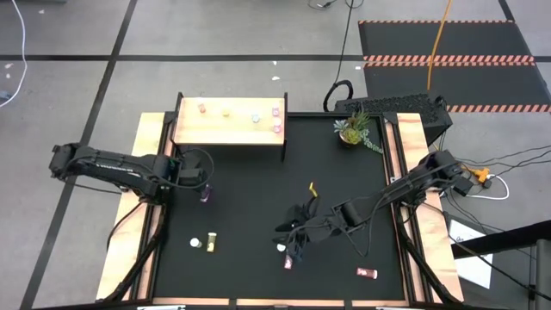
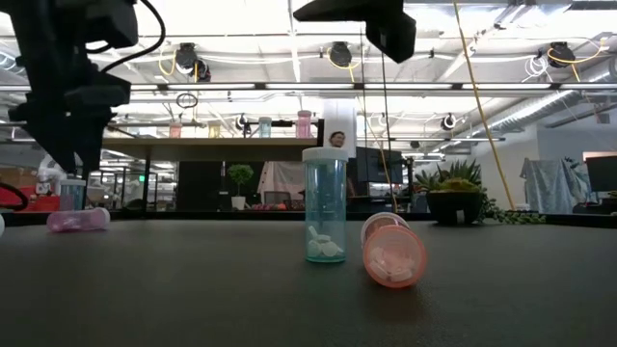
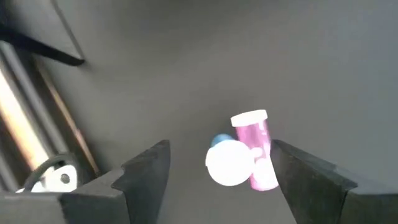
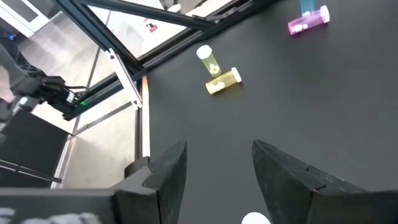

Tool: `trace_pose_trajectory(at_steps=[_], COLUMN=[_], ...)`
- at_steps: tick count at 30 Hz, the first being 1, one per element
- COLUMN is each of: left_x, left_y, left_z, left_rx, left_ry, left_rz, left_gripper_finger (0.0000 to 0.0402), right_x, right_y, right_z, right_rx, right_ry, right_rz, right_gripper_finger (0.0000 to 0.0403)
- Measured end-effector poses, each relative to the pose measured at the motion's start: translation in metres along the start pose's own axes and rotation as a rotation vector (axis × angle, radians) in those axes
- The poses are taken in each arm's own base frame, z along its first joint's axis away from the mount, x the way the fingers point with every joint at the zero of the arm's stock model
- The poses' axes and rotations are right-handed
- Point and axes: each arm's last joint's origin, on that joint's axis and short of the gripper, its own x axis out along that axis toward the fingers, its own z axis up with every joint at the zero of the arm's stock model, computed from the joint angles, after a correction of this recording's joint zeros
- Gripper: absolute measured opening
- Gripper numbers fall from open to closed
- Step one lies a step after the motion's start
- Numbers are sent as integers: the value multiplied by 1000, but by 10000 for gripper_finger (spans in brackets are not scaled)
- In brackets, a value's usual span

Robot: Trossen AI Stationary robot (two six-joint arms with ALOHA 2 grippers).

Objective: Pick and place medicine bottles onto shelf by color
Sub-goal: Put the top blue pill bottle on the shelf aligned with the other blue pill bottle

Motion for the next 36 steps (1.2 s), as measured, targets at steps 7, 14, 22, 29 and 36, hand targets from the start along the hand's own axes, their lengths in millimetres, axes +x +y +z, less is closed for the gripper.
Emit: trace_pose_trajectory(at_steps=[7, 14, 22, 29, 36], left_x=[8, 14, 16, 16, 16], left_y=[-8, -14, -17, -17, -17], left_z=[0, -2, -2, -3, -3], left_rx=[52, 113, 131, 146, 174], left_ry=[29, 73, 85, 94, 94], left_rz=[29, 52, 30, 35, 35], left_gripper_finger=[223, 205, 185, 146, 122], right_x=[-13, -25, -28, -28, -28], right_y=[4, 12, 14, 14, 14], right_z=[10, 10, 10, 10, 10], right_rx=[7, 1, 2, 9, 13], right_ry=[-55, -117, -137, -137, -138], right_rz=[2, -24, -41, -41, -40], right_gripper_finger=[176, 176, 176, 176, 176])
